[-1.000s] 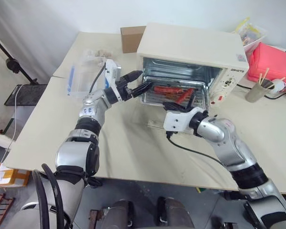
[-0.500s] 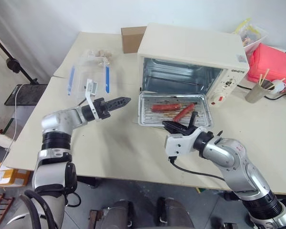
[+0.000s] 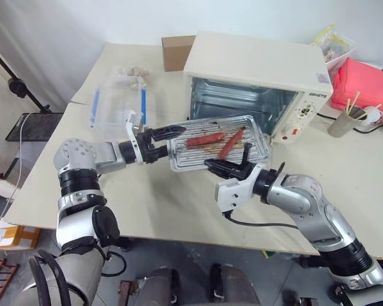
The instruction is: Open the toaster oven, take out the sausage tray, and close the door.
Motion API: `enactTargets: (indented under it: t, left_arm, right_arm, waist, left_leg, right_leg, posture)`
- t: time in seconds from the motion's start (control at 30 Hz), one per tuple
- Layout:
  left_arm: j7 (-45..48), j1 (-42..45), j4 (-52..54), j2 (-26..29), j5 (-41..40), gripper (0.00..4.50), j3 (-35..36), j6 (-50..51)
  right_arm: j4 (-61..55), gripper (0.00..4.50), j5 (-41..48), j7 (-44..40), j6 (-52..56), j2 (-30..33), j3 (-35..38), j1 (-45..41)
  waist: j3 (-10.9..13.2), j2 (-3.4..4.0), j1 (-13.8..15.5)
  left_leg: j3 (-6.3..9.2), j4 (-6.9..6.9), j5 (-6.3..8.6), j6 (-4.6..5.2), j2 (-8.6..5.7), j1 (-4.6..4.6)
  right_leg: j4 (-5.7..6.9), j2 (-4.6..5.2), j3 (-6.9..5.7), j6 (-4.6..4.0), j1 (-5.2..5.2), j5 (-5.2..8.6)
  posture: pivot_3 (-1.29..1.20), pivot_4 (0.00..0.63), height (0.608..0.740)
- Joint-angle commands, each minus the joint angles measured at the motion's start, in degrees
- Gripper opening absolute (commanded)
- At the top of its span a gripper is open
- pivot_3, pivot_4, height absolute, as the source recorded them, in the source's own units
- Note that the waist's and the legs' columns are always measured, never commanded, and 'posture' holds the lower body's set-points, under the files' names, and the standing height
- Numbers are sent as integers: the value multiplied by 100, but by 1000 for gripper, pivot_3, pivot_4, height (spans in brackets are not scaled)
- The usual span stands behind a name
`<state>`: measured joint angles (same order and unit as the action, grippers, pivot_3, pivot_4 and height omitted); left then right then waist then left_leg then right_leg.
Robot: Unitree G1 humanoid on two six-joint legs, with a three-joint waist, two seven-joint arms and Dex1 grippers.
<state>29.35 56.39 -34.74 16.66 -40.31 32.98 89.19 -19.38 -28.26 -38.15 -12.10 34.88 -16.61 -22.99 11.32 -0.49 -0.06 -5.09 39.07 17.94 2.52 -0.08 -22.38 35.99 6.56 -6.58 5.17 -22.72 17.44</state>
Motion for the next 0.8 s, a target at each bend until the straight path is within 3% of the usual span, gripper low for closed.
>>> enactTargets:
  t: [0.03,0.4,0.47,0.63,0.77,0.8]
  left_arm:
    - [-185,132,107,-43,-75,3301,82,90]
    - [-923,389,-380,-210,-134,40,976,263]
    - [-1000,420,-503,-173,-195,40,1012,321]
    - [-1306,449,-1019,40,-556,0,1210,331]
    - [-1317,211,-1199,362,-1195,0,894,331]
    - [-1166,26,-1192,553,-1543,0,645,331]
  right_arm:
    - [-91,0,133,0,-193,21,50,-115]
    - [4,0,208,-78,-240,97,153,-68]
    - [-1,0,331,-99,-146,72,207,-39]
    - [-57,1428,808,-260,-84,128,346,40]
    - [-9,2763,1435,-307,-438,333,720,249]
    - [107,2763,1771,-287,-671,420,993,343]
  waist:
    - [0,0,-1]
    - [0,0,2]
    - [0,0,-1]
    - [0,0,0]
    - [0,-1,-2]
    - [0,-1,-2]
  left_leg:
    - [-1,0,0,0,0,0]
    - [-3,0,1,-5,0,2]
    - [-4,0,1,-6,0,3]
    - [-4,-1,2,-7,-1,5]
    - [-3,-2,4,-11,1,7]
    - [-4,-2,4,-11,1,7]
  right_leg:
    - [0,0,1,0,0,0]
    - [0,0,4,0,0,0]
    - [-1,0,5,0,-1,0]
    - [1,0,6,0,-1,0]
    - [3,4,7,0,-1,0]
    - [2,5,9,0,-1,0]
  posture:
    - [0,150,740]
    - [0,150,740]
    - [0,150,740]
    - [0,150,740]
    - [0,150,740]
    - [0,150,740]
